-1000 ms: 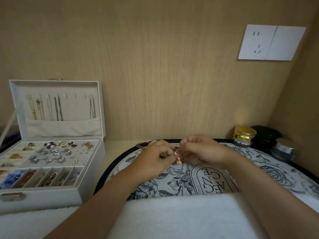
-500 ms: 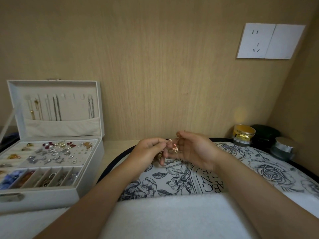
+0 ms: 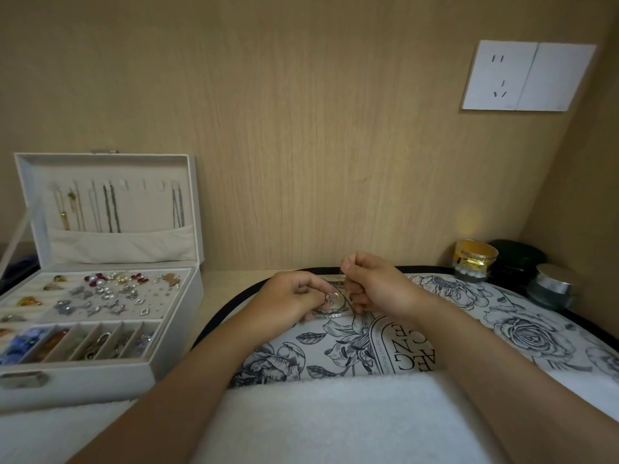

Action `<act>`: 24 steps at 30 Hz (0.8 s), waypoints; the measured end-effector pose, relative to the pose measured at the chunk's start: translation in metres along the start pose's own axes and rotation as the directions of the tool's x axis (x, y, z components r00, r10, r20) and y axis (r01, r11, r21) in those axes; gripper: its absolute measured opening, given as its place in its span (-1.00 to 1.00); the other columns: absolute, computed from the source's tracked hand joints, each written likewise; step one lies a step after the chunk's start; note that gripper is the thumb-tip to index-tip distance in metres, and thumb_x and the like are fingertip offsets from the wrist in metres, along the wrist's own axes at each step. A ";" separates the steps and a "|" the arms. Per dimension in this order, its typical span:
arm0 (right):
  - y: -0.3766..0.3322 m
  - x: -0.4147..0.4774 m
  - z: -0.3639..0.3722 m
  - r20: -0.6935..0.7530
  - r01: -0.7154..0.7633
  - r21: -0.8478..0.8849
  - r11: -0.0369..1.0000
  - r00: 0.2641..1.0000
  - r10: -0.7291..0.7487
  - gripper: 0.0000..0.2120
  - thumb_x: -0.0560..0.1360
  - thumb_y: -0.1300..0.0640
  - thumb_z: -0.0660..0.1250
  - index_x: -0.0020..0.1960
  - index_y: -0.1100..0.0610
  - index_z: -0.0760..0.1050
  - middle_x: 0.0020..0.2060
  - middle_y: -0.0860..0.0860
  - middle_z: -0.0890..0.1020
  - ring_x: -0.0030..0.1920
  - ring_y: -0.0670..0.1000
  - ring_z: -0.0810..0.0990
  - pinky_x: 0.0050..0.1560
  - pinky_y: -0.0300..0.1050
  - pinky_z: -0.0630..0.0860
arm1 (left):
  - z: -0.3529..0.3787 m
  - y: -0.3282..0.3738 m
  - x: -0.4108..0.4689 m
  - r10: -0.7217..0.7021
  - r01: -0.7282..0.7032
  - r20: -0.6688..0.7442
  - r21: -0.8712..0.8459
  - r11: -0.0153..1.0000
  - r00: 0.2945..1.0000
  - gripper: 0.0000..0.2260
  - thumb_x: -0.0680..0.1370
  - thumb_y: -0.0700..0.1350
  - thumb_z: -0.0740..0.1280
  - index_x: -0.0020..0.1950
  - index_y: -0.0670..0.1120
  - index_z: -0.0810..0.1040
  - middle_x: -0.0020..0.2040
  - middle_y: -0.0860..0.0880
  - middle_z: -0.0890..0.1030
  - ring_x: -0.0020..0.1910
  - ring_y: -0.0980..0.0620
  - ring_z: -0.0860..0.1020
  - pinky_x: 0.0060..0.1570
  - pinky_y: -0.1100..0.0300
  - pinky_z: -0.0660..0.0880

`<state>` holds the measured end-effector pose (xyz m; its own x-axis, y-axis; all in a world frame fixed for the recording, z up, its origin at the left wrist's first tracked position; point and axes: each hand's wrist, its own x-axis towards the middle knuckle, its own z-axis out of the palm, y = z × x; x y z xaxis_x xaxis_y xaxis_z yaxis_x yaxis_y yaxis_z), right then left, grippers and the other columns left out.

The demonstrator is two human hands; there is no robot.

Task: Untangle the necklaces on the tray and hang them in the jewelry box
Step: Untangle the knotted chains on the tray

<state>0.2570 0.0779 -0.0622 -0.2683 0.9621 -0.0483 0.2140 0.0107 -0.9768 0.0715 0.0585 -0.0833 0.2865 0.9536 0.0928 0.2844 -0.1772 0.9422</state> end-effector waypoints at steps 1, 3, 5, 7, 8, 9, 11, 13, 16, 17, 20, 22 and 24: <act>0.001 0.000 0.000 -0.015 0.016 -0.015 1.000 1.000 -0.016 -0.82 0.70 0.09 0.16 -0.06 0.12 0.37 -0.42 -0.01 0.34 -0.49 -0.07 0.29 -0.40 -0.16 0.38 | 0.001 -0.001 0.000 0.010 -0.010 -0.012 0.028 1.000 1.000 -0.83 0.59 -0.26 0.33 0.00 -0.03 0.67 -0.19 -0.01 0.71 -0.39 0.20 0.51 -0.30 0.31 0.44; 0.002 0.001 -0.001 -0.042 0.049 -0.012 0.999 0.998 -0.050 -0.83 0.70 0.12 0.14 -0.06 0.13 0.36 -0.43 -0.01 0.36 -0.51 -0.07 0.28 -0.43 -0.18 0.36 | 0.002 -0.002 0.001 0.033 -0.031 -0.037 0.057 0.998 0.999 -0.87 0.57 -0.23 0.37 -0.03 -0.03 0.68 -0.21 0.01 0.70 -0.38 0.25 0.52 -0.27 0.33 0.45; 0.002 0.001 -0.002 -0.068 0.087 -0.027 0.996 0.994 -0.088 -0.84 0.70 0.14 0.14 -0.06 0.13 0.36 -0.43 0.00 0.39 -0.50 -0.07 0.29 -0.43 -0.17 0.36 | 0.001 -0.004 0.002 0.066 -0.060 -0.059 0.092 0.994 0.996 -0.92 0.54 -0.18 0.43 -0.06 -0.01 0.68 -0.19 0.01 0.70 -0.30 0.21 0.56 -0.22 0.31 0.48; 0.005 0.002 -0.004 -0.078 0.106 -0.045 0.993 0.991 -0.109 -0.86 0.69 0.17 0.15 -0.04 0.13 0.37 -0.42 0.00 0.41 -0.50 -0.07 0.30 -0.41 -0.16 0.35 | 0.000 -0.006 0.003 0.072 -0.064 -0.085 0.098 0.993 0.994 -0.90 0.52 -0.18 0.46 -0.10 0.03 0.67 -0.17 -0.02 0.70 -0.27 0.12 0.59 -0.20 0.26 0.51; 0.006 0.003 -0.005 -0.075 0.105 -0.053 0.993 0.991 -0.109 -0.88 0.68 0.20 0.15 -0.03 0.13 0.38 -0.43 -0.01 0.41 -0.51 -0.08 0.30 -0.41 -0.15 0.33 | -0.001 -0.006 0.003 0.056 -0.049 -0.091 0.077 0.996 0.994 -0.90 0.53 -0.20 0.44 -0.10 0.01 0.66 -0.17 -0.03 0.70 -0.30 0.10 0.57 -0.22 0.21 0.50; 0.008 0.004 -0.006 -0.065 0.106 -0.064 0.992 0.992 -0.110 -0.89 0.67 0.24 0.14 -0.01 0.11 0.39 -0.44 -0.02 0.40 -0.51 -0.08 0.29 -0.42 -0.16 0.30 | -0.002 -0.006 0.002 0.034 -0.030 -0.088 0.048 0.998 0.996 -0.89 0.56 -0.21 0.40 -0.08 -0.02 0.66 -0.16 -0.03 0.71 -0.32 0.09 0.54 -0.24 0.17 0.47; 0.009 0.004 -0.008 -0.030 0.127 -0.110 0.986 0.991 -0.131 -0.81 0.65 0.31 0.13 -0.04 0.09 0.42 -0.46 -0.06 0.38 -0.50 -0.09 0.27 -0.44 -0.20 0.26 | -0.004 -0.006 0.001 0.010 -0.010 -0.077 -0.003 1.000 0.997 -0.88 0.60 -0.23 0.33 -0.03 -0.08 0.66 -0.15 -0.02 0.72 -0.33 0.08 0.53 -0.24 0.17 0.46; 0.006 -0.001 -0.010 0.000 0.157 -0.191 0.969 0.987 -0.160 -0.71 0.63 0.36 0.13 -0.15 0.10 0.48 -0.49 -0.12 0.41 -0.50 -0.13 0.29 -0.45 -0.29 0.24 | -0.007 -0.006 0.001 0.001 -0.005 -0.073 -0.061 0.998 0.997 -0.86 0.62 -0.24 0.30 0.00 -0.12 0.66 -0.14 -0.03 0.72 -0.31 0.05 0.53 -0.21 0.22 0.50; -0.003 -0.008 -0.008 0.029 0.189 -0.285 0.940 0.982 -0.188 -0.70 0.60 0.38 0.14 -0.18 0.18 0.56 -0.53 -0.24 0.49 -0.50 -0.25 0.42 -0.40 -0.44 0.32 | -0.007 -0.004 0.000 -0.006 0.000 -0.054 -0.119 0.993 0.999 -0.84 0.63 -0.25 0.27 0.04 -0.16 0.67 -0.12 -0.08 0.72 -0.34 0.06 0.51 -0.28 0.30 0.49; -0.004 -0.010 -0.008 0.029 0.201 -0.293 0.935 0.979 -0.202 -0.73 0.60 0.35 0.17 -0.16 0.20 0.58 -0.50 -0.26 0.52 -0.46 -0.29 0.45 -0.34 -0.47 0.34 | -0.007 -0.003 0.000 -0.004 -0.002 -0.048 -0.131 0.991 0.999 -0.83 0.64 -0.25 0.27 0.05 -0.18 0.66 -0.12 -0.09 0.72 -0.36 0.08 0.50 -0.31 0.33 0.47; -0.001 -0.009 -0.007 0.014 0.251 -0.300 0.920 0.966 -0.259 -0.89 0.55 0.17 0.39 -0.14 0.11 0.65 -0.40 -0.20 0.54 -0.37 -0.24 0.43 -0.21 -0.36 0.38 | -0.006 -0.001 -0.001 -0.005 -0.002 -0.043 -0.160 0.987 0.999 -0.83 0.64 -0.26 0.26 0.05 -0.21 0.66 -0.13 -0.10 0.71 -0.39 0.10 0.49 -0.37 0.37 0.43; 0.001 -0.008 -0.005 -0.003 0.270 -0.312 0.911 0.959 -0.285 -0.92 0.46 0.08 0.52 -0.15 0.07 0.67 -0.44 -0.22 0.49 -0.40 -0.23 0.38 -0.28 -0.36 0.36 | -0.006 -0.002 -0.001 -0.009 0.002 -0.044 -0.149 0.989 0.999 -0.83 0.64 -0.23 0.27 0.06 -0.20 0.67 -0.12 -0.11 0.72 -0.39 0.10 0.50 -0.36 0.37 0.44; 0.002 -0.006 -0.002 -0.046 0.289 -0.341 0.895 0.945 -0.323 -0.88 0.37 0.01 0.59 -0.18 0.02 0.70 -0.35 -0.19 0.54 -0.37 -0.23 0.41 -0.26 -0.35 0.37 | -0.006 -0.002 -0.001 -0.011 0.005 -0.040 -0.135 0.991 0.999 -0.83 0.64 -0.20 0.28 0.05 -0.17 0.68 -0.11 -0.11 0.72 -0.37 0.10 0.53 -0.34 0.37 0.44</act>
<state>0.2611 0.0724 -0.0636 -0.2800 0.9185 0.2793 0.4341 0.3806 -0.8165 0.0651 0.0594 -0.0832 0.2465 0.9644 0.0957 0.1599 -0.1379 0.9775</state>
